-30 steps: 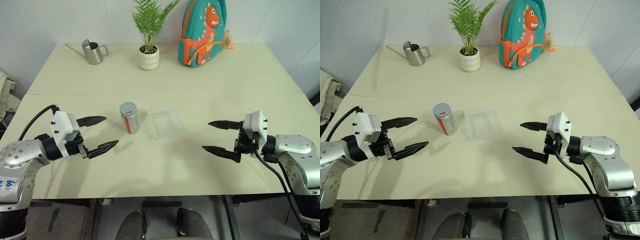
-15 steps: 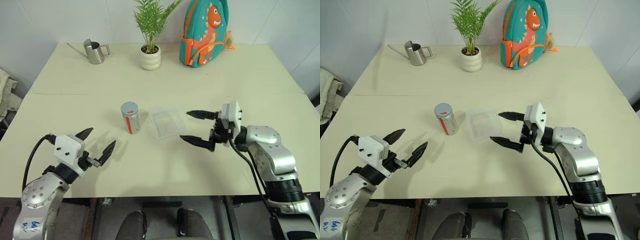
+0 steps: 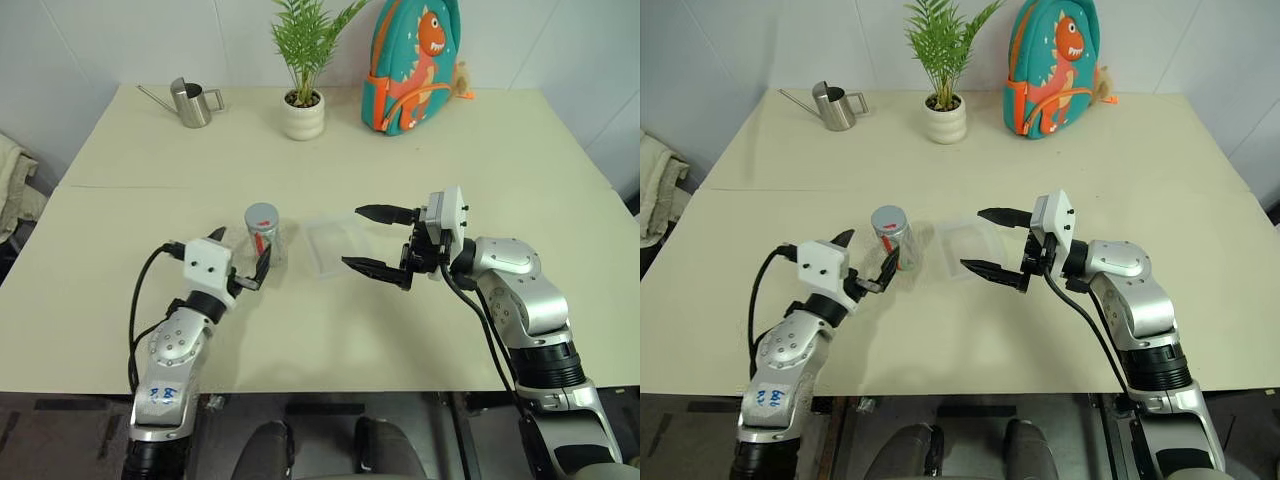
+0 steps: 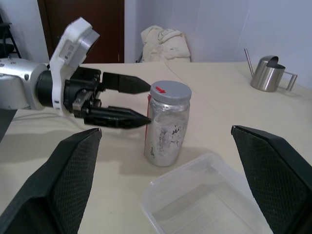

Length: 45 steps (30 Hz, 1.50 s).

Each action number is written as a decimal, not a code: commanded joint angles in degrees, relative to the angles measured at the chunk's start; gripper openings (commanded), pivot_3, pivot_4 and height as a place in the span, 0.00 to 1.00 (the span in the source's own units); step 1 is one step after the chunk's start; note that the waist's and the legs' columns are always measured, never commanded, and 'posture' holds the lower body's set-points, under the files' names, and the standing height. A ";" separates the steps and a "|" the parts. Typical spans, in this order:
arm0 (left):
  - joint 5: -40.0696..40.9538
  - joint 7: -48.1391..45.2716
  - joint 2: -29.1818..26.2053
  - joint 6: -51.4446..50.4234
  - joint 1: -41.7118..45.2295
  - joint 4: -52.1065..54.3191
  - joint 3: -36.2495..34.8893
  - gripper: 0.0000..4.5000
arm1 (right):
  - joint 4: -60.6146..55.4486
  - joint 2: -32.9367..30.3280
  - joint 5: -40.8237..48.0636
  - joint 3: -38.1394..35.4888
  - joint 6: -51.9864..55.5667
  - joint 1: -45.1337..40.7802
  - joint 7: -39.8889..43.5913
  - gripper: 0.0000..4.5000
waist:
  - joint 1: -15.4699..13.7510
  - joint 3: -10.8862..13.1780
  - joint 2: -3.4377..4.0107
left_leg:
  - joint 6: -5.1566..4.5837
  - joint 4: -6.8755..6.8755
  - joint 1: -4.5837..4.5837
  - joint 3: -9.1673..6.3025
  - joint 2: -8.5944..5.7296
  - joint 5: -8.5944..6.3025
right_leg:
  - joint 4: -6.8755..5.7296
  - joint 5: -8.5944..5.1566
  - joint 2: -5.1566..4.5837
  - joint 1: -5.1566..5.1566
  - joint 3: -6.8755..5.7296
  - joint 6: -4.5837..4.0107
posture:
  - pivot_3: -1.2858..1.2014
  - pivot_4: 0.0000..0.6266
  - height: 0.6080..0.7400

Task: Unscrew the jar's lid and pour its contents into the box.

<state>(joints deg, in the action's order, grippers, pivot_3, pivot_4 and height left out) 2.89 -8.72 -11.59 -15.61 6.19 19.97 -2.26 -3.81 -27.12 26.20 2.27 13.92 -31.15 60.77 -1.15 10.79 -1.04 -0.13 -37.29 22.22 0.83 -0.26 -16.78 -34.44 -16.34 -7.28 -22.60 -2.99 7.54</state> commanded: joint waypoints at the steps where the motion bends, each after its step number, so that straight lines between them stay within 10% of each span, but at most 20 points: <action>1: -0.99 0.84 1.48 2.02 2.04 -0.98 1.70 0.99 | -2.43 0.02 0.63 -0.82 -0.10 -0.41 -0.96 1.00 | -0.10 0.00 0.00 | 0.00 0.00 0.01 0.01 0.00 0.00 | 0.01 0.00 0.00 0.00 -0.01 0.00 | 0.52 0.24 1.00; 22: -7.42 8.18 6.73 6.25 13.22 -16.92 4.16 0.99 | -8.02 -0.17 2.09 -1.40 3.21 3.09 -4.80 1.00 | -0.20 0.00 0.00 | -0.01 -0.09 0.07 0.00 -0.03 0.01 | -0.01 0.03 0.00 -0.01 -0.04 0.06 | 0.52 0.24 1.00; 32: -6.68 7.96 5.96 6.76 12.65 -13.04 2.16 0.43 | -6.80 0.89 1.60 -0.76 2.66 3.33 -5.66 1.00 | -0.18 0.00 0.00 | -0.01 -0.11 0.07 0.01 -0.02 0.01 | -0.01 0.04 0.00 -0.01 -0.04 0.08 | 0.52 0.24 1.00; 45: 25.15 -21.94 -14.87 -13.52 10.52 5.84 -8.27 0.43 | -11.24 7.69 8.00 1.23 20.03 -7.91 -15.38 1.00 | 1.21 0.00 0.01 | 0.03 -0.05 0.07 -0.08 0.02 0.01 | -0.06 0.03 -0.09 -0.06 -0.02 0.05 | 0.52 0.24 1.00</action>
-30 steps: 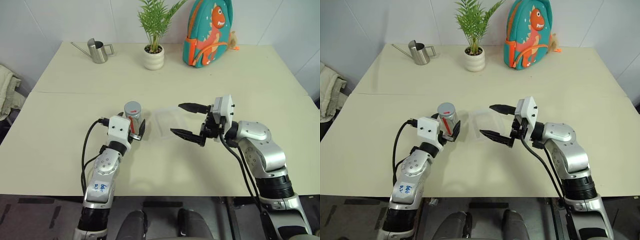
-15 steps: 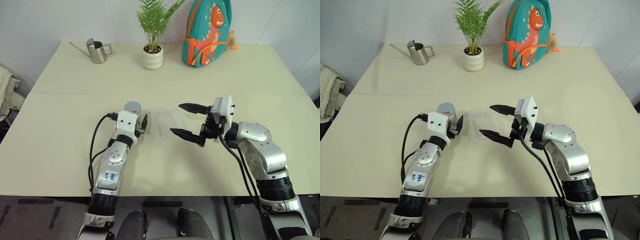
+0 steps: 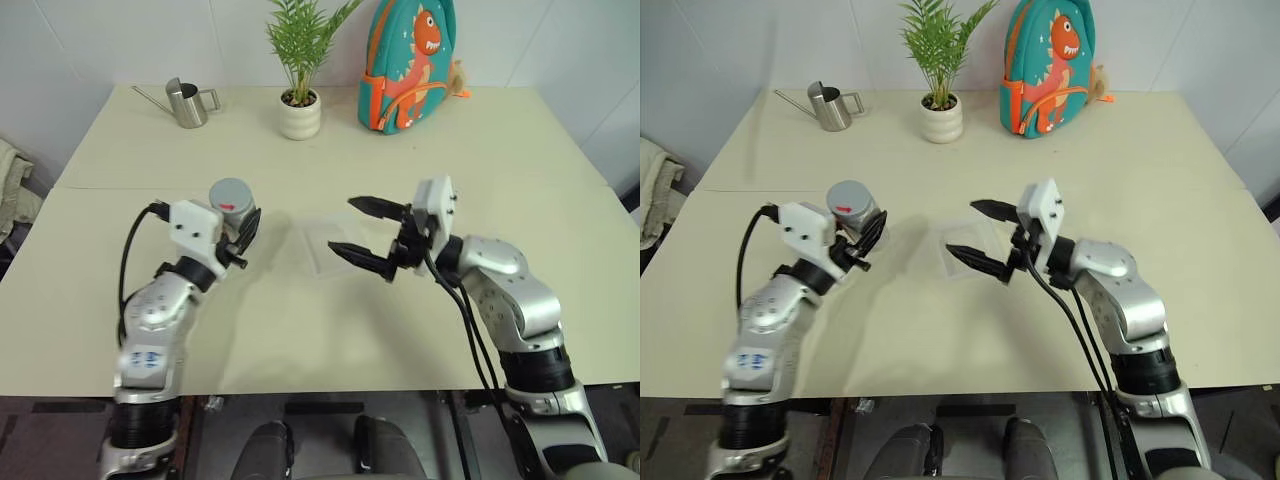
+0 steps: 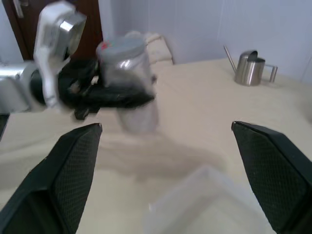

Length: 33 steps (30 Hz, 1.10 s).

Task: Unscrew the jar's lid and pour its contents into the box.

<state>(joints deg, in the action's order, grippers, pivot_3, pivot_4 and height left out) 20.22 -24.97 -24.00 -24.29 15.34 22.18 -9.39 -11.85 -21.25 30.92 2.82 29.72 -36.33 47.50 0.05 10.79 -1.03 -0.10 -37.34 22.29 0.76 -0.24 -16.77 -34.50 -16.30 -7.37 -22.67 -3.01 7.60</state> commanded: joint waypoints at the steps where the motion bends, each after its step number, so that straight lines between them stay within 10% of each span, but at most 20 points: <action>1: 9.63 -7.17 -3.61 -6.20 2.06 3.64 -1.08 0.43 | -3.31 2.68 3.83 1.35 5.58 -3.88 -2.45 1.00 | 0.02 0.00 0.00 | 0.00 0.00 0.00 -0.02 0.00 0.00 | 0.00 0.00 -0.01 0.00 -0.01 0.00 | 0.52 0.24 1.00; 23: 11.25 -9.90 -4.73 -8.93 4.65 3.42 5.29 0.43 | 0.69 8.80 1.21 5.65 7.90 -10.01 -4.42 1.00 | 0.21 0.00 0.00 | -0.04 0.09 0.07 0.09 -0.02 -0.01 | 0.02 0.00 0.09 -0.13 0.02 0.00 | 0.52 0.24 1.00; 30: 11.34 -10.27 -5.15 -8.78 5.11 3.46 5.13 0.43 | 0.44 7.29 0.37 6.68 7.40 -9.55 -2.15 0.57 | 0.21 0.00 0.00 | -0.04 0.11 0.07 0.09 -0.02 -0.01 | 0.03 0.00 0.09 -0.14 0.02 0.00 | 0.52 0.24 1.00; 33: 11.88 -11.13 -5.91 -8.94 5.67 2.96 4.62 0.43 | 1.16 5.81 -0.03 6.77 6.69 -10.13 -0.01 0.56 | 0.20 0.00 0.00 | -0.04 0.11 0.07 0.09 -0.02 -0.01 | 0.04 0.00 0.09 -0.14 0.02 0.00 | 0.52 0.24 1.00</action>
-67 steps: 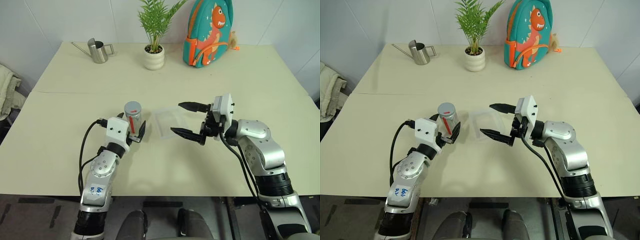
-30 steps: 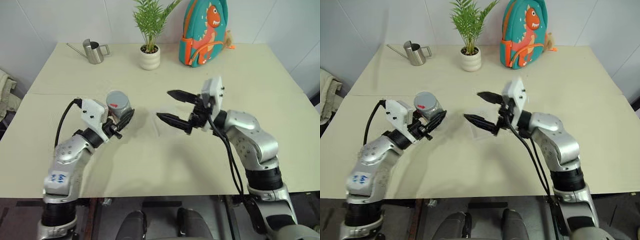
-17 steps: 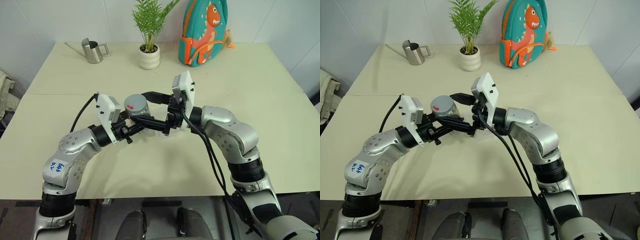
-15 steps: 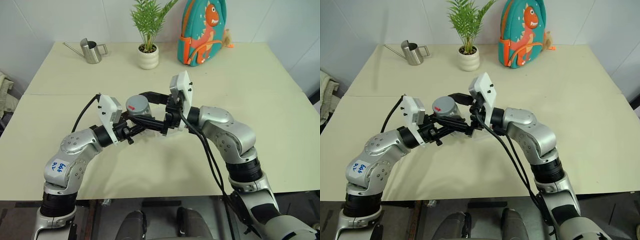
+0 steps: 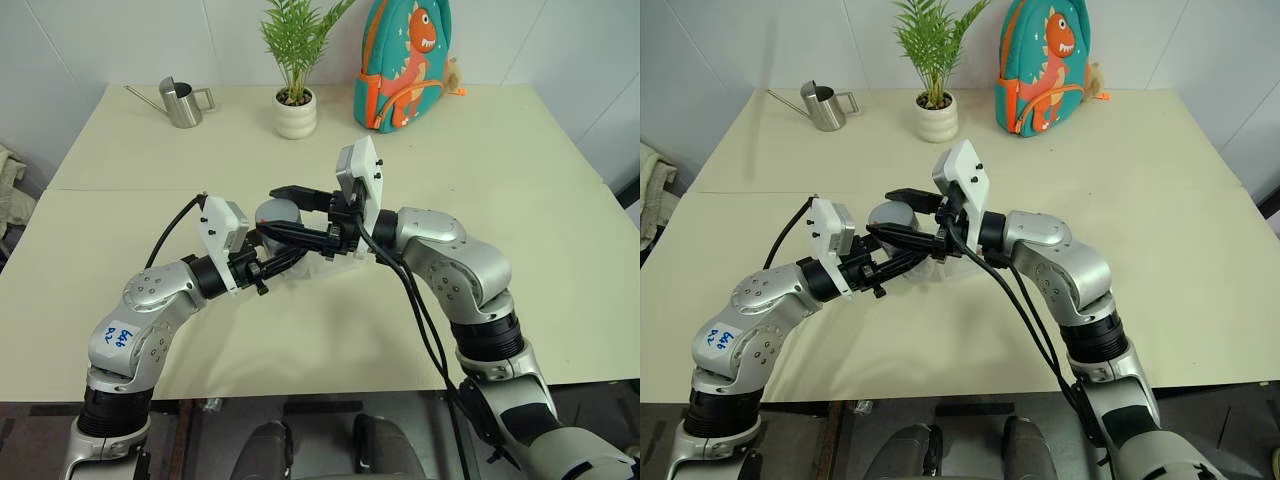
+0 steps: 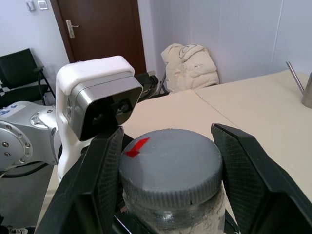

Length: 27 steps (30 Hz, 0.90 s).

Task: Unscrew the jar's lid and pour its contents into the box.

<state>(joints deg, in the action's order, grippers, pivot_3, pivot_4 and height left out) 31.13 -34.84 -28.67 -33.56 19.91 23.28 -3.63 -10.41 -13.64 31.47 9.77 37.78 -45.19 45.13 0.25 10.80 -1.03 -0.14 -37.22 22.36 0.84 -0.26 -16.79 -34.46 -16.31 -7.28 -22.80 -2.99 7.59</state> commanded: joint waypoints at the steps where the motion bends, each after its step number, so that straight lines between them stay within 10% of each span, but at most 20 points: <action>1: 1.17 -1.72 -1.64 0.30 1.28 1.63 -1.22 0.43 | 0.21 -2.23 -0.68 -0.25 -1.63 -1.61 2.96 0.56 | 0.01 0.00 0.00 | 0.00 0.00 0.00 0.00 0.00 0.00 | 0.00 0.00 0.00 0.00 0.00 0.00 | 0.52 0.24 1.00; 14: 17.24 -28.31 -12.01 -5.59 12.25 -5.86 -3.63 0.43 | 15.05 -10.25 4.37 -0.74 -7.95 -14.67 34.23 0.56 | 0.09 0.02 0.03 | -0.02 0.02 0.01 0.04 0.05 -0.01 | 0.06 0.00 0.08 0.00 -0.01 0.00 | 0.52 0.24 1.00; 23: 18.06 -26.88 -9.39 -6.98 12.73 -4.85 -3.73 0.43 | 17.96 -9.69 5.20 -2.33 -6.60 -17.44 34.48 0.56 | 0.08 0.03 0.03 | -0.02 0.00 0.05 0.03 0.04 -0.05 | 0.06 0.00 0.07 -0.05 -0.03 0.00 | 0.52 0.24 1.00; 27: 16.92 -25.92 -10.22 -6.00 11.37 -5.11 -5.34 0.43 | 18.62 -10.44 5.39 -3.71 -6.16 -17.76 33.23 0.88 | 0.04 0.03 0.03 | -0.01 -0.01 0.07 0.05 0.05 -0.06 | 0.05 0.00 0.06 -0.09 -0.03 0.00 | 0.52 0.24 1.00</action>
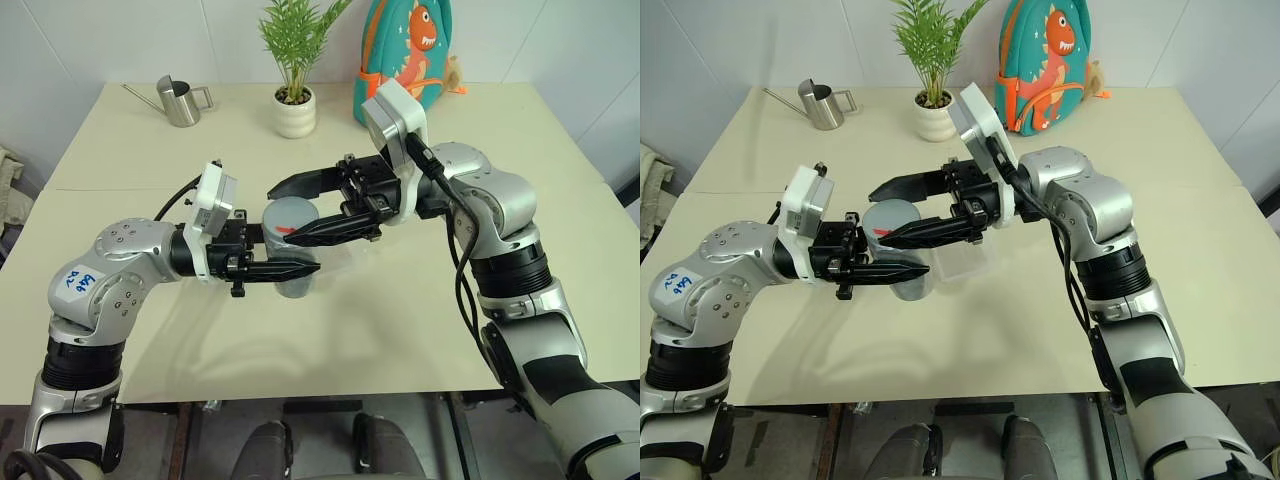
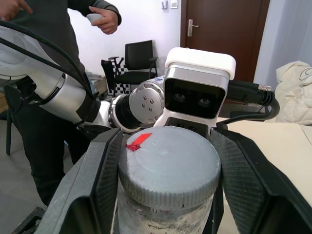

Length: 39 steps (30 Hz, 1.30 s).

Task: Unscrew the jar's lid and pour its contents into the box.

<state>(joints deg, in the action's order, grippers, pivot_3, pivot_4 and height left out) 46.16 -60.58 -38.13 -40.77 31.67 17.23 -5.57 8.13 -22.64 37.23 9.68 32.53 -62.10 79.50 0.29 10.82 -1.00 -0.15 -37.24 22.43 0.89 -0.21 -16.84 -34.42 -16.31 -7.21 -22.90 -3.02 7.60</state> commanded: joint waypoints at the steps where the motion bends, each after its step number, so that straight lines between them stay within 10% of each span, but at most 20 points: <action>1: 1.72 0.03 -1.04 1.32 -0.72 0.86 -3.88 0.43 | 0.18 -1.58 -0.76 -3.94 -1.42 -0.84 -1.58 0.94 | -0.02 0.00 0.00 | 0.00 -0.01 0.00 0.01 -0.01 0.00 | 0.00 0.00 -0.02 0.00 0.00 0.00 | 0.52 0.24 1.00; 15: -6.08 5.31 -0.98 4.89 -1.96 -2.10 -2.27 0.43 | -14.23 2.08 -2.48 -1.49 2.20 5.29 -11.58 0.99 | -0.02 0.00 0.00 | 0.00 0.01 0.11 0.22 -0.01 0.00 | -0.14 0.00 -0.07 -0.30 0.04 0.00 | 0.52 0.24 1.00; 39: -5.33 6.10 0.44 5.52 -3.81 1.43 -1.59 0.43 | 4.71 3.69 -9.81 -4.47 -8.14 -0.62 -13.82 0.99 | 0.71 0.00 0.00 | -0.05 -0.08 0.19 0.58 -0.02 0.00 | -0.46 0.00 -0.19 -0.63 0.05 0.00 | 0.52 0.24 1.00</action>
<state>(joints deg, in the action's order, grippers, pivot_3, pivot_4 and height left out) 39.49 -52.60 -37.28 -36.69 28.47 14.86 -6.82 10.46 -15.97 28.15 10.83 26.66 -61.24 66.43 1.00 10.82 -1.01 -0.21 -37.33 22.62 1.47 -0.23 -16.85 -34.88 -16.30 -7.40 -23.53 -2.97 7.60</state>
